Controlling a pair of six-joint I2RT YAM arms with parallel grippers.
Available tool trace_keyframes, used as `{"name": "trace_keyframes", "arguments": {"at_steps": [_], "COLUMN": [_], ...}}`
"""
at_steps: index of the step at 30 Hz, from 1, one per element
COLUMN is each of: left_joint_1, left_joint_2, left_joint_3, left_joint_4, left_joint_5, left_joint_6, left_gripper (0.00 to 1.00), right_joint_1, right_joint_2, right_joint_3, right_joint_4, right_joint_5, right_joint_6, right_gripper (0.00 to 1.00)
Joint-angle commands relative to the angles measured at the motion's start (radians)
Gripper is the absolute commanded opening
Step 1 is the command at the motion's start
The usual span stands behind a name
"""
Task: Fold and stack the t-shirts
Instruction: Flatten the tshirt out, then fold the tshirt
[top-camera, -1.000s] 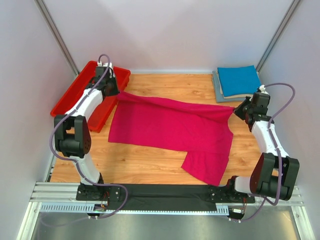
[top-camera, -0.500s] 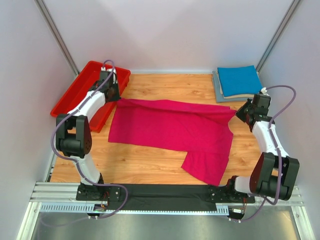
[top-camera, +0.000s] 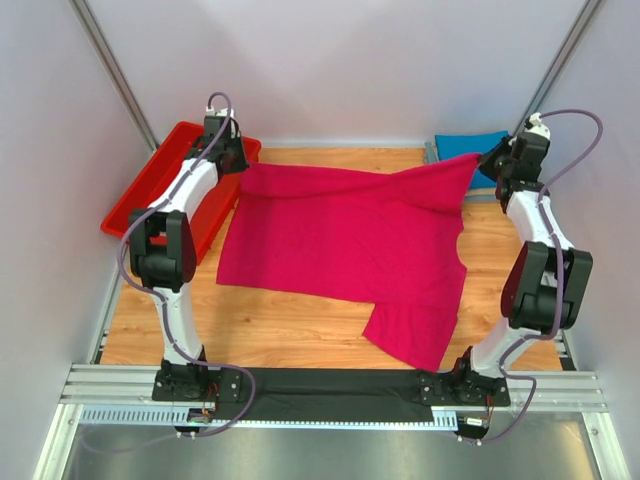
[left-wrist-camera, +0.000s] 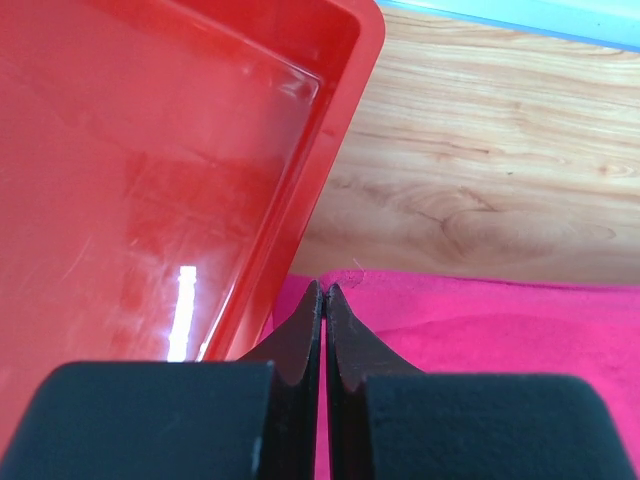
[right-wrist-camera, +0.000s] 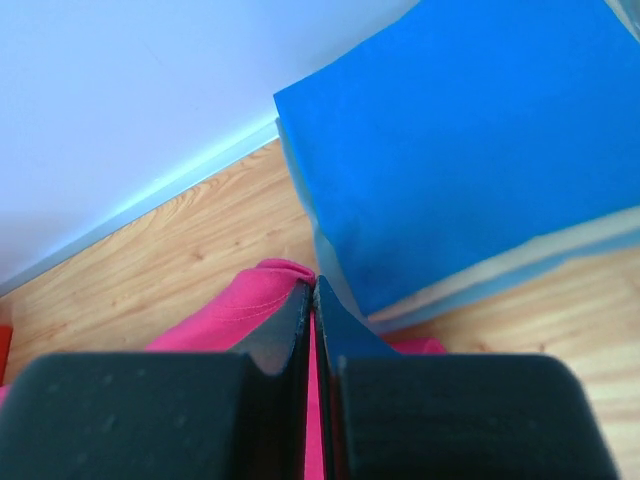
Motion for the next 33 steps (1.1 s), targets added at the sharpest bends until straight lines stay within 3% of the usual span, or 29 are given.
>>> {"name": "trace_keyframes", "arguments": {"at_steps": [1,16,21,33], "left_joint_1": [0.0,0.0,0.0,0.0], "left_joint_2": [0.03,0.081,0.084,0.058], "left_joint_3": [0.064,0.144,0.13,0.003], "left_joint_4": [0.031,0.05,0.048,0.048], "left_joint_5": [0.017,0.019,0.019,-0.004], "left_joint_6": [-0.011,-0.003,0.014,0.084], "left_gripper": [0.0,0.0,0.0,0.0], "right_joint_1": [-0.005,-0.005,-0.005,-0.005], "right_joint_2": [0.061,0.197,0.191,0.005], "right_joint_3": [0.062,0.229,0.156,-0.145], "right_joint_4": [0.15,0.308,0.319,0.299], "right_joint_5": [-0.04,-0.081,-0.106,-0.024], "right_joint_6": [-0.047,-0.169,-0.17,-0.213], "right_gripper": [0.0,0.0,0.0,0.0]}}
